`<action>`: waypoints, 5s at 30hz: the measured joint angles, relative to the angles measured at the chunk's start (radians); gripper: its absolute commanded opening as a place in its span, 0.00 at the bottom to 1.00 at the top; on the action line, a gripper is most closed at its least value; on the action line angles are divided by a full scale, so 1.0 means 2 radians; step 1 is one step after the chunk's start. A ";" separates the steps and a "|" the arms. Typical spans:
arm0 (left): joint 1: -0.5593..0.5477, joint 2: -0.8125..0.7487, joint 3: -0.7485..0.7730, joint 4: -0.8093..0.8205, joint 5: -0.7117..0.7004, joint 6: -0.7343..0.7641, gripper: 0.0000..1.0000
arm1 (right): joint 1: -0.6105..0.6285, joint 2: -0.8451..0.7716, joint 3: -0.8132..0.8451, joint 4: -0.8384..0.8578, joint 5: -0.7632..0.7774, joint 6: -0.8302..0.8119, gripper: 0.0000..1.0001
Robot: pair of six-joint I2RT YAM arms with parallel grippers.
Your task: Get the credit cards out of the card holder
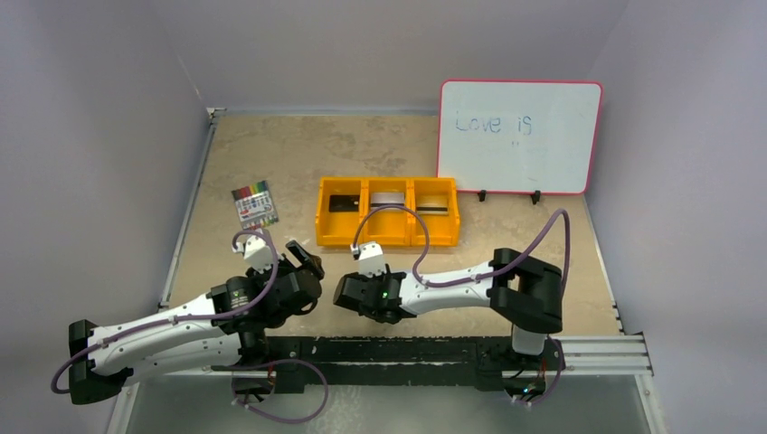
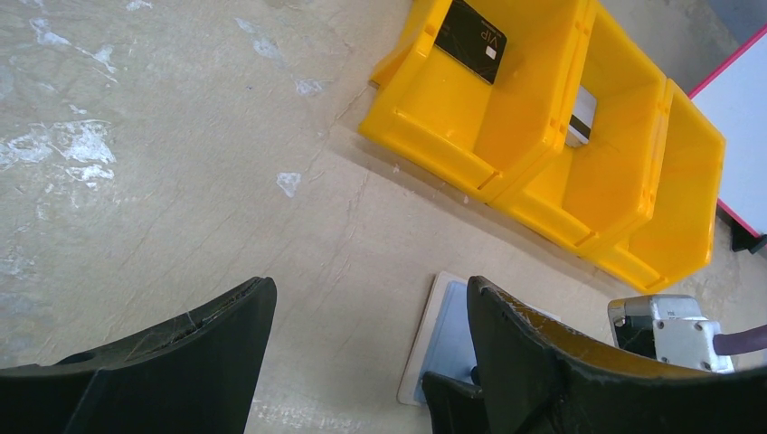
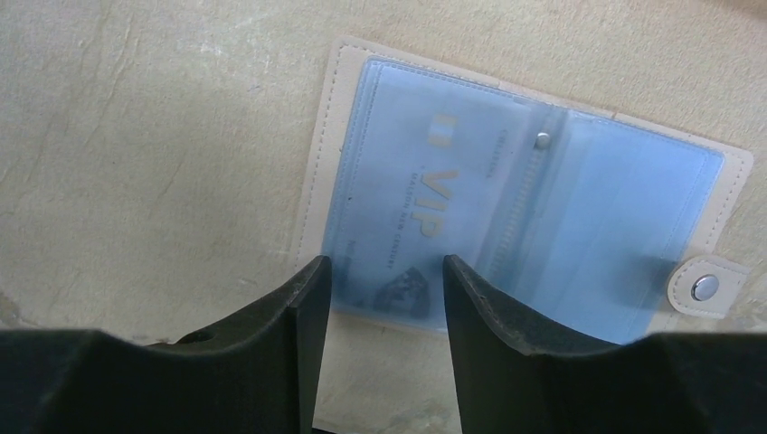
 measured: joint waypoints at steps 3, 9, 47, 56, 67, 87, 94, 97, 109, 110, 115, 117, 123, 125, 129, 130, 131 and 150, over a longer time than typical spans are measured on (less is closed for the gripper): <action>0.000 0.000 0.000 0.000 0.000 0.000 0.77 | 0.002 0.009 0.010 -0.005 0.008 -0.001 0.40; 0.000 -0.002 0.000 0.000 0.000 0.000 0.77 | 0.003 0.012 0.012 0.003 0.011 0.010 0.21; 0.000 0.040 -0.001 0.038 0.023 0.017 0.76 | -0.055 -0.183 -0.169 0.017 -0.006 0.149 0.02; 0.000 0.040 -0.001 0.040 0.025 0.023 0.76 | -0.056 -0.249 -0.206 -0.011 0.003 0.213 0.04; 0.000 0.056 -0.001 0.054 0.026 0.027 0.76 | -0.056 -0.276 -0.216 -0.120 0.009 0.334 0.07; 0.000 0.048 -0.001 0.048 0.024 0.026 0.75 | -0.057 -0.304 -0.230 0.095 -0.014 0.123 0.00; 0.000 0.020 -0.001 0.029 0.019 0.022 0.75 | -0.057 -0.204 -0.183 0.194 -0.049 0.041 0.00; 0.000 0.012 -0.001 0.020 0.017 0.019 0.75 | -0.057 -0.185 -0.176 0.236 -0.066 0.017 0.00; 0.000 0.029 -0.001 0.031 0.019 0.017 0.75 | -0.059 -0.224 -0.297 0.310 -0.100 0.076 0.00; 0.000 0.032 -0.001 0.035 0.020 0.019 0.75 | -0.061 -0.229 -0.307 0.313 -0.100 0.084 0.00; 0.000 0.061 -0.001 0.058 0.029 0.036 0.75 | -0.071 -0.264 -0.344 0.321 -0.099 0.127 0.06; 0.000 0.069 -0.001 0.068 0.032 0.045 0.75 | -0.073 -0.275 -0.350 0.320 -0.099 0.140 0.15; 0.000 0.107 0.001 0.097 0.050 0.074 0.75 | -0.073 -0.312 -0.349 0.273 -0.085 0.161 0.35; 0.000 0.121 0.002 0.103 0.056 0.080 0.75 | -0.073 -0.328 -0.341 0.239 -0.077 0.163 0.35; 0.000 0.132 0.003 0.109 0.065 0.087 0.75 | -0.073 -0.366 -0.316 0.171 -0.057 0.166 0.33; 0.000 0.132 0.003 0.110 0.065 0.088 0.75 | -0.073 -0.377 -0.310 0.162 -0.054 0.163 0.32; 0.000 0.132 0.003 0.112 0.065 0.089 0.75 | -0.073 -0.386 -0.306 0.160 -0.051 0.156 0.32; 0.000 0.125 0.003 0.116 0.069 0.089 0.75 | -0.082 -0.164 -0.150 0.145 -0.078 0.063 0.30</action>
